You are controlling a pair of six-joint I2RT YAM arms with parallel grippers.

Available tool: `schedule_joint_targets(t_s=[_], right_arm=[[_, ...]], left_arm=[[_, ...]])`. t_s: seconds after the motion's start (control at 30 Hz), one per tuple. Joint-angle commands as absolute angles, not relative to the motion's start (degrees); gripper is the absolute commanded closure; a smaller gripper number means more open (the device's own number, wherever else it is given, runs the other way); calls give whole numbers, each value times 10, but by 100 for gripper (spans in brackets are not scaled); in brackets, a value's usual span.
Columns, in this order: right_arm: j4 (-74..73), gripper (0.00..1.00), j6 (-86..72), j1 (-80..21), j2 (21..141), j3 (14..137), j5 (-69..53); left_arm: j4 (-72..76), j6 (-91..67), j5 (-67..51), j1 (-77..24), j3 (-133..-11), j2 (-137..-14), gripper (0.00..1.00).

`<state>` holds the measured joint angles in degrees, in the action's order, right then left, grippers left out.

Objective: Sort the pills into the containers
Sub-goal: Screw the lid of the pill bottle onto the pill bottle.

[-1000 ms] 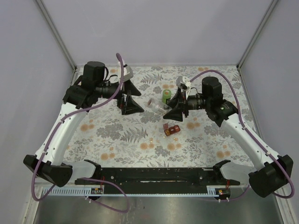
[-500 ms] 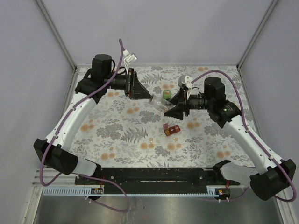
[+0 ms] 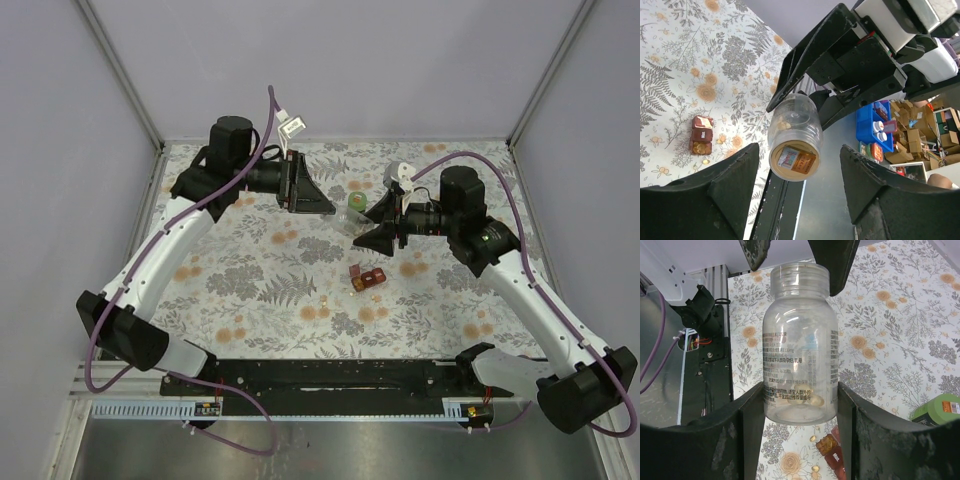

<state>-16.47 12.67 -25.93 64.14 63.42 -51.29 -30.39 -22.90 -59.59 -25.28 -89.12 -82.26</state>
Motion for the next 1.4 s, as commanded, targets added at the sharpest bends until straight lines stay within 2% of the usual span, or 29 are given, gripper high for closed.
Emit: schedule_joint_targets(t_s=[0.0, 0.23, 0.47, 0.67, 0.97, 1.37], right_arm=[[-163, 100, 139, -261, 626, 658, -500], [-166, 100, 143, -261, 627, 657, -499], [-169, 100, 144, -261, 628, 661, -496], [-166, 100, 138, -261, 630, 661, -502], [-156, 100, 106, -261, 642, 663, -537], [-120, 100, 37, -259, 681, 671, -645]], left_arm=[[-307, -241, -580, -258, -921, -832, 32], [-313, -236, -582, -261, -918, -831, 46], [-315, -233, -584, -265, -915, -829, 53], [-324, -211, -588, -272, -920, -832, 65], [-363, -105, -633, -280, -947, -839, 100], [-533, 195, -659, -293, -1012, -850, 100]])
